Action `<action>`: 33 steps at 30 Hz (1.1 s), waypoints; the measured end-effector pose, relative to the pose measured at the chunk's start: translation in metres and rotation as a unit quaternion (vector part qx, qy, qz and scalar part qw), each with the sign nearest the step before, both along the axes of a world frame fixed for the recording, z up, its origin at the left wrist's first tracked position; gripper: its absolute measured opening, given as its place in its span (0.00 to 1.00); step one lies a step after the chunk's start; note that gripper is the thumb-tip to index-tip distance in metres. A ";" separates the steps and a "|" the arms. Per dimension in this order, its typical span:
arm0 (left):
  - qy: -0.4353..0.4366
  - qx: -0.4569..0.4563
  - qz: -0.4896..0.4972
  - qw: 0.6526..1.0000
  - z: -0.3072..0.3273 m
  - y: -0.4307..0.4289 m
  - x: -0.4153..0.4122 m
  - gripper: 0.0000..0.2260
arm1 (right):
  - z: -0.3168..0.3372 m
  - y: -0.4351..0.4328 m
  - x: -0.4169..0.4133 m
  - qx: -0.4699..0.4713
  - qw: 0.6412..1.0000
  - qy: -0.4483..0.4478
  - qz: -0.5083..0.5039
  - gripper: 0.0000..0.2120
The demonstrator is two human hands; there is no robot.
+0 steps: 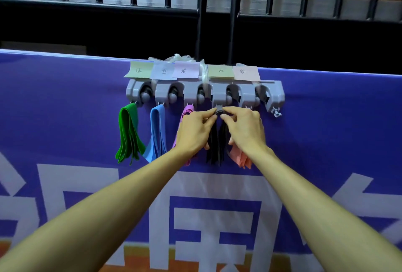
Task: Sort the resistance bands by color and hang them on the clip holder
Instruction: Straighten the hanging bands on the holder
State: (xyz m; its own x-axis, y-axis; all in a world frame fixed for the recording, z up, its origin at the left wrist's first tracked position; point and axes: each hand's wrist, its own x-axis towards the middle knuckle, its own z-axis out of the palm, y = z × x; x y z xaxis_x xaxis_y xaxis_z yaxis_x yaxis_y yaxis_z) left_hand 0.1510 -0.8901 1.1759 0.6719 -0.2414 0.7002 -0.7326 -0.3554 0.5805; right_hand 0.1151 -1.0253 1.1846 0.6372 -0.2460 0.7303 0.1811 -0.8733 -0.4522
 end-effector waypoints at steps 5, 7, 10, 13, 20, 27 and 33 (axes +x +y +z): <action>0.019 -0.001 -0.013 1.000 -0.004 0.000 -0.010 0.15 | -0.003 0.000 0.005 -0.019 0.999 0.016 -0.022 0.19; 0.013 0.023 -0.002 1.000 -0.010 0.002 -0.011 0.14 | -0.004 0.000 0.005 -0.018 0.999 0.025 -0.028 0.17; 0.006 0.060 0.041 0.997 -0.015 0.001 -0.003 0.10 | -0.002 0.001 0.006 -0.051 0.997 0.035 -0.043 0.12; 0.016 0.084 0.064 0.994 -0.015 -0.001 0.005 0.09 | 0.000 0.000 0.003 -0.076 0.993 0.060 -0.061 0.09; 0.012 0.148 0.033 0.988 -0.016 -0.009 0.004 0.10 | -0.004 0.002 -0.004 -0.073 0.993 0.088 -0.029 0.12; -0.004 0.238 0.071 0.969 0.012 0.017 0.003 0.14 | 0.013 -0.025 -0.029 -0.111 0.993 0.036 -0.019 0.10; -0.130 0.140 0.114 0.975 0.029 0.018 -0.014 0.14 | 0.014 -0.057 -0.037 -0.036 0.995 -0.089 -0.002 0.07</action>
